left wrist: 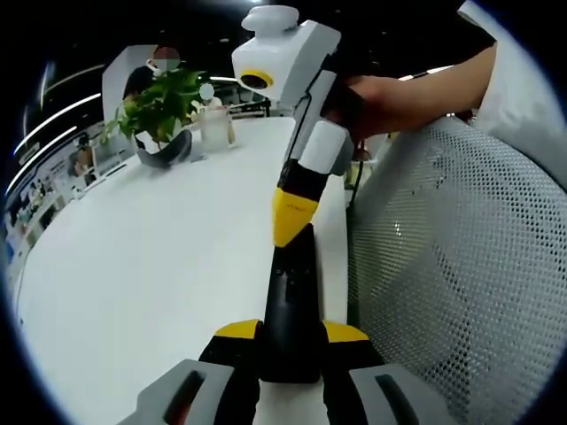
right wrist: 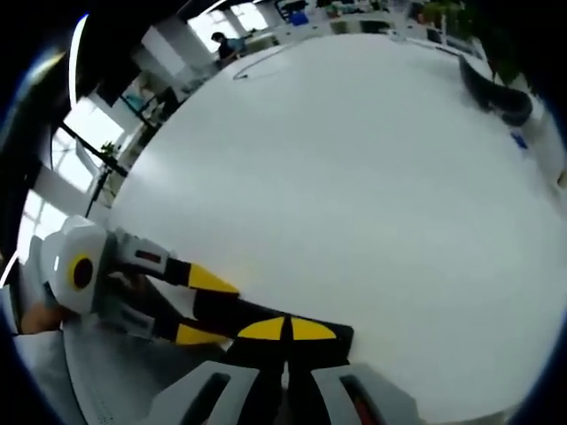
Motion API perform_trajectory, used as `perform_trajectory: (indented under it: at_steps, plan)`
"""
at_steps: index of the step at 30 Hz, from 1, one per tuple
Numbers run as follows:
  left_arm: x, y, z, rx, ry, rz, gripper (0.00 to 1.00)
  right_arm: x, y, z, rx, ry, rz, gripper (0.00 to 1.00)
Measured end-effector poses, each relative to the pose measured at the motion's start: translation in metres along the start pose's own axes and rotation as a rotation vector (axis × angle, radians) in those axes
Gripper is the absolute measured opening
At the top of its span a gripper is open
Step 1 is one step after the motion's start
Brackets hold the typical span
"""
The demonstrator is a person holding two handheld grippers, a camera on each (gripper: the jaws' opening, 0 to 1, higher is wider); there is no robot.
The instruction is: Press the specified remote control buttons in sequence, fully releasing each button before pressing the next.
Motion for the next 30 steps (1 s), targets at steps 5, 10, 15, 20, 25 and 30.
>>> perform_trajectory:
  at_steps: [5,10,15,20,25,30]
  plan:
    - [-0.0002,0.0003,0.0001,0.000,0.000,0.000,0.25,-0.0014,-0.0015,0.0012,-0.008,0.039,0.024,0.00]
    - [-0.0003,0.0004,0.0001,0.001,0.001,0.001,0.25,0.0037,-0.0020,0.0019,0.000,-0.015,0.002,0.00]
    - [-0.0004,0.0002,0.0001,0.005,0.001,0.000,0.25,0.0049,-0.0023,0.0023,0.005,-0.038,-0.020,0.00]
    - [-0.0003,0.0001,0.0001,0.006,0.002,0.000,0.25,0.0046,-0.0027,0.0023,0.007,-0.033,-0.025,0.00]
    - [-0.0008,-0.0004,0.0000,0.007,0.002,-0.001,0.25,0.0008,-0.0033,0.0028,0.014,0.037,0.003,0.00]
    - [-0.0015,-0.0009,-0.0004,0.007,0.001,0.000,0.24,-0.0023,-0.0037,0.0030,0.018,0.120,0.041,0.00]
Point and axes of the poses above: the point that each gripper's makers call its tool centre point, and the gripper's own axes: y roughly backward along the fingers, x roughly to its right, z roughly out of its underside, the point moved 8 cm from there along y, roughly backward along the fingers, and after that the axes turned 2 degrees about z, right-handed, at the moved point
